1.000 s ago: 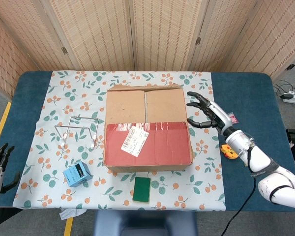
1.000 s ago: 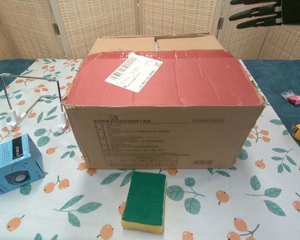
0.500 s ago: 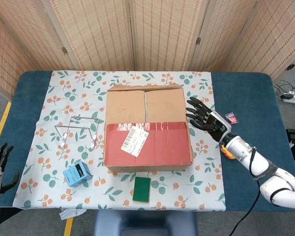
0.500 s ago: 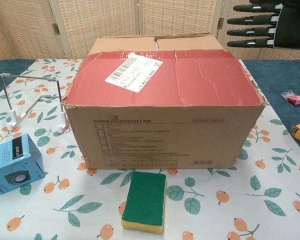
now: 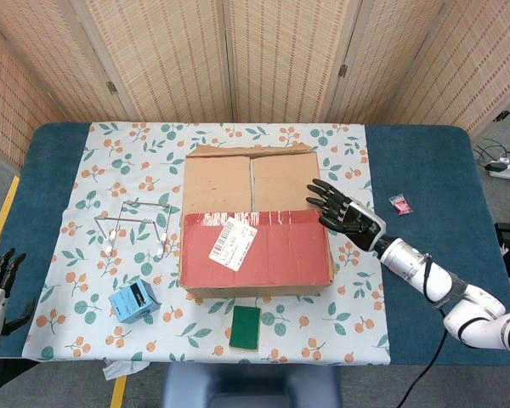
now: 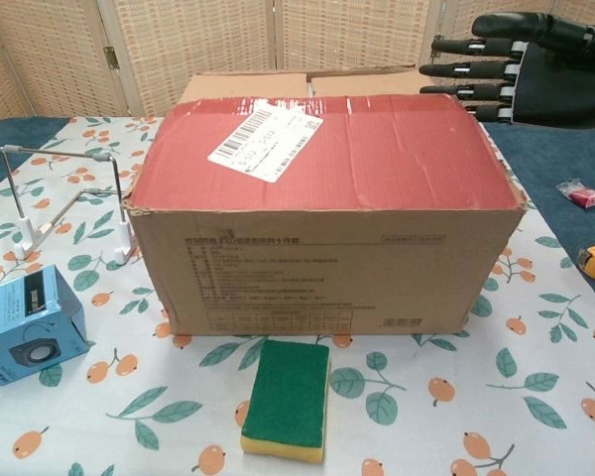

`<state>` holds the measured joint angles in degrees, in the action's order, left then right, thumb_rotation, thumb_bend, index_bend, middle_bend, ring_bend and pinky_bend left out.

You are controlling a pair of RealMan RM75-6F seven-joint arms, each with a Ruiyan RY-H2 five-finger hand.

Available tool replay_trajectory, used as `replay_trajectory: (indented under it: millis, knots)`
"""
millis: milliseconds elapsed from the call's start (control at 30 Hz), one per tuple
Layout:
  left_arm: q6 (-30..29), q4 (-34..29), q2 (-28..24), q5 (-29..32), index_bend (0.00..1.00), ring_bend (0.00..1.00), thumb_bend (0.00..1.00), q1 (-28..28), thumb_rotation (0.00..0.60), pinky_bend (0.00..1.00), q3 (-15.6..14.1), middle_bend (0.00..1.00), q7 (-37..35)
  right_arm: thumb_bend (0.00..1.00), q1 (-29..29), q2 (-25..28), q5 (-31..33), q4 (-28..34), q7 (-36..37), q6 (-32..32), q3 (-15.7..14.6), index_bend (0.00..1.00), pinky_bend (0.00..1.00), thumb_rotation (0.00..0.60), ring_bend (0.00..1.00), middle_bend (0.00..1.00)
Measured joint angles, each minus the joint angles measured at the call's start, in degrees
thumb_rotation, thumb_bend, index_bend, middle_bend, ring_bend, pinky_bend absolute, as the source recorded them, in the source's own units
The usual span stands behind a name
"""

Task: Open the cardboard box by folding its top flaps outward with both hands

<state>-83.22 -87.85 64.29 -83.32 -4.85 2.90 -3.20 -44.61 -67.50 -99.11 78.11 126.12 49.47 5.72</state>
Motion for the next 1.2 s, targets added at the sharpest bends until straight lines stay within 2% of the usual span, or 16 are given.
replay_trajectory:
  millis: [333,567,867,1067,1200]
  knots:
    - [-0.7,-0.2,0.2,-0.8,0.00,0.00,0.49,0.2,0.600,0.00,-0.3,0.00,1.1,0.37,-1.6,0.9,-0.2,1.7,0.5,4.6,-2.9,0.00,0.13,0.600,0.05,0.00]
    - [-0.6,-0.2,0.7,-0.8,0.00,0.00,0.50,0.1,0.600,0.00,-0.4,0.00,2.9,0.37,-1.3,4.8,-0.7,6.2,-1.7,9.4,-3.7,0.00,0.14,0.600,0.06,0.00]
    - [0.1,-0.5,1.5,-0.3,0.00,0.00,0.50,-0.4,0.600,0.00,-0.4,0.00,5.8,0.37,1.2,12.8,-1.7,19.1,-8.8,15.1,-5.3,0.00,0.17,0.600,0.05,0.00]
    - [-0.1,-0.5,1.7,0.3,0.00,0.00,0.49,-0.4,0.600,0.00,-0.1,0.00,7.2,0.37,4.6,17.9,-5.1,28.4,-16.3,19.2,-8.7,0.00,0.18,0.600,0.05,0.00]
    - [-1.0,-1.2,2.0,-0.4,0.00,0.00,0.50,-0.3,0.600,0.00,-0.2,0.00,8.5,0.37,8.2,21.2,-8.9,33.9,-22.4,22.4,-12.5,0.00,0.18,0.600,0.05,0.00]
